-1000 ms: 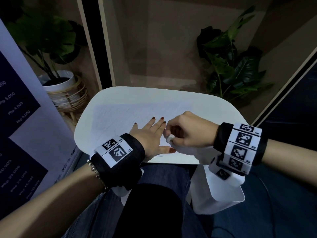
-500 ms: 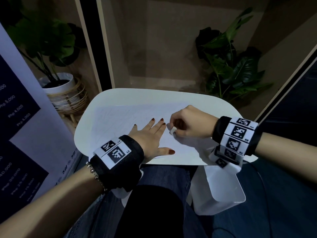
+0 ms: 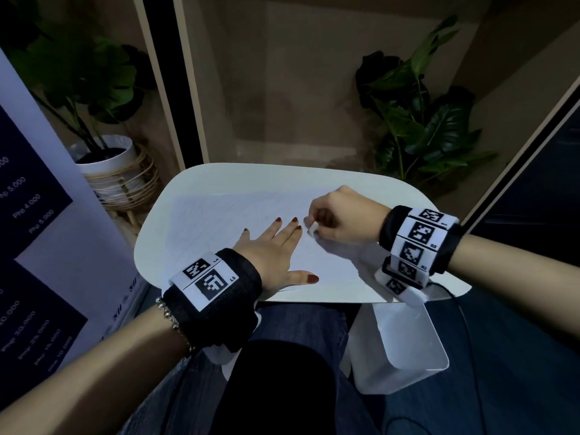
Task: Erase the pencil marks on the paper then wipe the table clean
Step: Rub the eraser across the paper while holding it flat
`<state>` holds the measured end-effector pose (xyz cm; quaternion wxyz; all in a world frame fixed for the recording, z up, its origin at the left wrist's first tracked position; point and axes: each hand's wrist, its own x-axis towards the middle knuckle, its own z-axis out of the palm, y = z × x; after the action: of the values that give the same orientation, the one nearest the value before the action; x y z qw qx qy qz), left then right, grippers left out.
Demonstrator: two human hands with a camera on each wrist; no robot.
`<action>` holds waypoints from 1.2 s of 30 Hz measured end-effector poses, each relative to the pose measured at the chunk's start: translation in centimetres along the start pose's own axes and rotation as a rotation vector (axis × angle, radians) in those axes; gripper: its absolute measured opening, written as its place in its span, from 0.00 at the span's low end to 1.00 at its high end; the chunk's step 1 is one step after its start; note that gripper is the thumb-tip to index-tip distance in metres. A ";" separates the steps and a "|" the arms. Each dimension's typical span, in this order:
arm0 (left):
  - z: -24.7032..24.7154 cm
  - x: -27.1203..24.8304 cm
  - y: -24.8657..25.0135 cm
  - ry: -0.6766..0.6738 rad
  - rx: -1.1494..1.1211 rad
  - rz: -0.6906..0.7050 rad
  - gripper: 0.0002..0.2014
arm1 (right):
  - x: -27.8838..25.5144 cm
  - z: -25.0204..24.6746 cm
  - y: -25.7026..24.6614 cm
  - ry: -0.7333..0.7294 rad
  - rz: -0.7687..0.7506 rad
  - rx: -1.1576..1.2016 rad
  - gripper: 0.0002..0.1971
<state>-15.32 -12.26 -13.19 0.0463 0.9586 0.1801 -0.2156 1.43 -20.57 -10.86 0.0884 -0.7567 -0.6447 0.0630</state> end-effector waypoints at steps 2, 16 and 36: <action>-0.1 -0.2 0.1 -0.001 0.003 0.000 0.45 | 0.4 -0.1 0.5 0.036 0.050 -0.041 0.06; -0.1 0.0 0.0 -0.001 -0.015 -0.003 0.45 | 0.4 -0.2 -0.2 -0.029 0.007 -0.022 0.05; -0.3 0.0 -0.2 -0.023 -0.019 0.018 0.46 | -6.5 0.2 4.0 0.080 0.257 0.014 0.02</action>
<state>-15.29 -12.05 -12.90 0.0596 0.9572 0.1730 -0.2244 4.21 -27.57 -12.08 0.1103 -0.8343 -0.5381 0.0481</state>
